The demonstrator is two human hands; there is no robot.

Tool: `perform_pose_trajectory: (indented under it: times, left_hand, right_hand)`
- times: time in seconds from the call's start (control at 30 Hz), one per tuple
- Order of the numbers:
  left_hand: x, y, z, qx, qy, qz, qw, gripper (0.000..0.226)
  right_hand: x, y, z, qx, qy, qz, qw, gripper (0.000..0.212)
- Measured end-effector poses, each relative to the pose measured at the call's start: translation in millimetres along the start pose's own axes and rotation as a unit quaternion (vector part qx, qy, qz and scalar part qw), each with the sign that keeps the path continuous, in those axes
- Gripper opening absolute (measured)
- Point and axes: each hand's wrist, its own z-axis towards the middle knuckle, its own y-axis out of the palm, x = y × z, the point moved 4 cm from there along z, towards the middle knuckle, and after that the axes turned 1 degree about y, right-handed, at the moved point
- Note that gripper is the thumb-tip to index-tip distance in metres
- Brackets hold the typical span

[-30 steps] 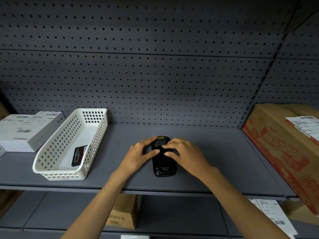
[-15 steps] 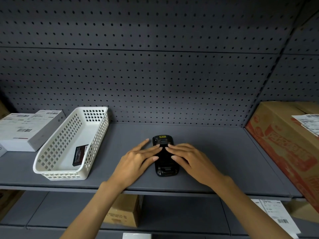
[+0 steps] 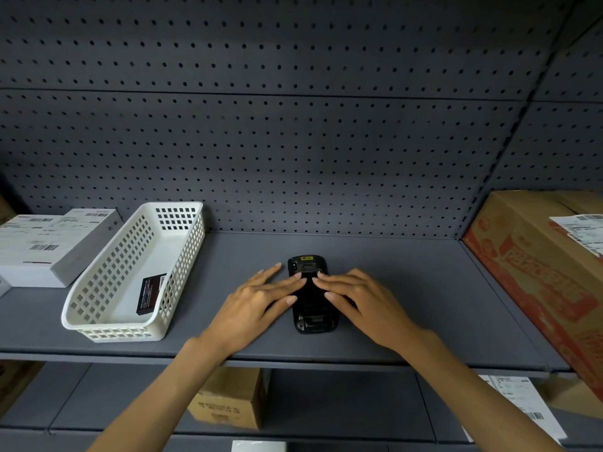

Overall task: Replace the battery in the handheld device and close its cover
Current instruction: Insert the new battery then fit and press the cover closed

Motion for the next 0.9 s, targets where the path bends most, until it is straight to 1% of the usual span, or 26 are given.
perform_pose_trajectory:
  times: [0.1, 0.17, 0.23, 0.3, 0.4, 0.5, 0.6, 0.67, 0.73, 0.8, 0.9]
  left_hand:
    - [3, -5, 2, 0.013, -0.015, 0.008, 1.0, 0.043]
    - [5, -6, 6, 0.047, -0.028, 0.006, 0.998, 0.04]
    - [4, -5, 12, 0.082, -0.035, -0.02, 0.996, 0.039]
    - [-1, -1, 19, 0.087, -0.044, -0.06, 0.993, 0.046]
    - [-9, 1, 26, 0.058, -0.065, -0.11, 0.99, 0.063]
    - [-14, 2, 29, 0.029, -0.073, -0.131, 0.988, 0.069]
    - [-16, 6, 28, 0.002, -0.071, -0.139, 0.988, 0.067]
    - [-16, 9, 27, -0.003, -0.066, -0.148, 0.987, 0.065]
    - [-18, 10, 28, -0.007, -0.065, -0.155, 0.986, 0.064]
    - [-20, 11, 30, -0.011, -0.068, -0.154, 0.986, 0.064]
    - [-24, 9, 32, -0.013, -0.07, -0.159, 0.985, 0.063]
  right_hand:
    - [-2, -3, 4, -0.002, 0.005, 0.002, 1.0, 0.041]
    - [-4, -7, 10, 0.014, 0.014, 0.013, 1.0, 0.035]
    - [-7, -10, 18, 0.034, 0.021, 0.012, 0.999, 0.028]
    - [-10, -12, 25, 0.041, 0.024, 0.002, 0.999, 0.021]
    - [-11, -11, 33, 0.041, 0.025, 0.0, 0.999, 0.018]
    - [-8, -5, 38, 0.034, 0.016, 0.031, 0.999, 0.023]
    - [-11, 4, 38, 0.009, -0.002, 0.056, 0.998, 0.034]
    - [-16, 9, 37, -0.019, -0.013, 0.061, 0.998, 0.045]
    - [-17, 11, 38, -0.028, -0.01, 0.077, 0.997, 0.054]
    - [-16, 10, 41, -0.035, 0.003, 0.091, 0.995, 0.061]
    - [-16, 8, 46, -0.057, 0.013, 0.07, 0.996, 0.067]
